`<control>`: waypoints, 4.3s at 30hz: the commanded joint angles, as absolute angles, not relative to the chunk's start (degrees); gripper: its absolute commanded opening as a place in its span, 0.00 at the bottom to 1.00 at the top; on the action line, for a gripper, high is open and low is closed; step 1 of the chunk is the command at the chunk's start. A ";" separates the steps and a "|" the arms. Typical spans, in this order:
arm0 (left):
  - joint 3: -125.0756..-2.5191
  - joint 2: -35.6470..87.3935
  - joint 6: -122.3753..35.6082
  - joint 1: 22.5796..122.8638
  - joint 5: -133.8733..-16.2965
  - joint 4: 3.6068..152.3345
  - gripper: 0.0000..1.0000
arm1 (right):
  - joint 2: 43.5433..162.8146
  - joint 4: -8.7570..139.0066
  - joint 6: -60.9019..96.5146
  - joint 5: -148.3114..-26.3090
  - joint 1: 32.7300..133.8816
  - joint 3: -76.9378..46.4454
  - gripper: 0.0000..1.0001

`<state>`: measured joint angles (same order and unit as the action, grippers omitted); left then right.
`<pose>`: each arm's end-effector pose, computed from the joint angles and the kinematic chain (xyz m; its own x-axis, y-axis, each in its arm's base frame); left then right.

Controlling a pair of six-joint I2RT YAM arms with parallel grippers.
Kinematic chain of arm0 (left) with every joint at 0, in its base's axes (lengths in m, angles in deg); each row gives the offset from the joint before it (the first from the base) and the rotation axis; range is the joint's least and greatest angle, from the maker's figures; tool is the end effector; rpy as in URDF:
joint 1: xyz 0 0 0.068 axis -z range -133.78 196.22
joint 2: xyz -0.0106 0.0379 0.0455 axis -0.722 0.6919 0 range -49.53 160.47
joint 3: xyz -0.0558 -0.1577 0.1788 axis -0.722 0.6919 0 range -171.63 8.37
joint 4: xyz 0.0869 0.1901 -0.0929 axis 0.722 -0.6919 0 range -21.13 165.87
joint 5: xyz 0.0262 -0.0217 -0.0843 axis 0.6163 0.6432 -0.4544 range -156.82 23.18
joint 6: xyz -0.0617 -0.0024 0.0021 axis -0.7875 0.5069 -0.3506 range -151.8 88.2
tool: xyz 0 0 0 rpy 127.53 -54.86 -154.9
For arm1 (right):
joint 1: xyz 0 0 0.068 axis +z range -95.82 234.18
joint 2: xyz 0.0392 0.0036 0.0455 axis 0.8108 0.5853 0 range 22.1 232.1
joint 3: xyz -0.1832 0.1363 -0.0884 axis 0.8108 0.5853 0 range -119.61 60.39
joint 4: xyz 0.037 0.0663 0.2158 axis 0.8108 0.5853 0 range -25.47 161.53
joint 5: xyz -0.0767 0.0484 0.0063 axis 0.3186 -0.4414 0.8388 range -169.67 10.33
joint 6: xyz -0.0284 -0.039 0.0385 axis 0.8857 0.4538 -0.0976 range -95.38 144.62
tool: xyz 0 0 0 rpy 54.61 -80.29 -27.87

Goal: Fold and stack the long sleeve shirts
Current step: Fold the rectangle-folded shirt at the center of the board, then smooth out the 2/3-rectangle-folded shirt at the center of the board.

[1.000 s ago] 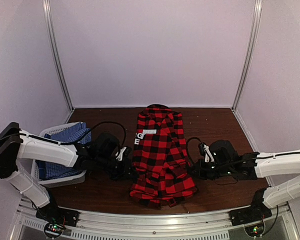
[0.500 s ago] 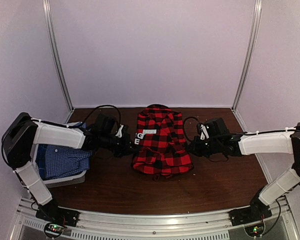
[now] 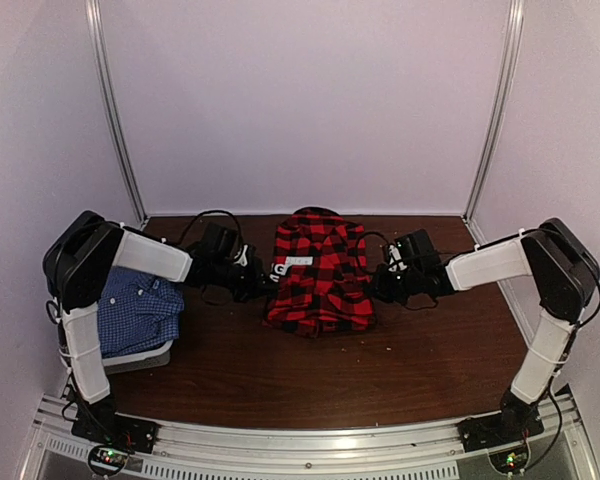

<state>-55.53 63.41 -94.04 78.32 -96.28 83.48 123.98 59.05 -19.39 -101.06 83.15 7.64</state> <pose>0.3100 -0.2216 0.1349 -0.9469 -0.3155 -0.0613 -0.1349 0.5633 -0.8151 0.2857 0.1777 0.1431 -0.9081 0.2365 -0.3455 -0.0710 0.7263 0.6837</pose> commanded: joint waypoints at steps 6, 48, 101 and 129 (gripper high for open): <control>-58.60 63.67 -88.11 77.95 -95.51 82.51 0.49 | 122.52 61.30 -15.23 -100.72 82.57 6.16 0.42; -46.30 55.20 -80.14 84.19 -93.73 75.44 0.26 | 114.86 66.38 -13.33 -101.04 88.80 16.15 0.30; -82.82 73.75 -77.37 73.73 -89.45 73.10 0.48 | 128.55 72.60 -11.17 -97.72 77.02 -15.36 0.54; -70.14 66.81 -77.82 83.43 -92.52 78.72 0.42 | 132.79 66.86 -10.29 -101.49 89.97 -9.09 0.23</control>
<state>-70.63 66.25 -77.41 83.35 -91.45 75.44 129.95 66.81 -11.41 -101.65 90.25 -5.24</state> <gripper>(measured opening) 0.424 0.238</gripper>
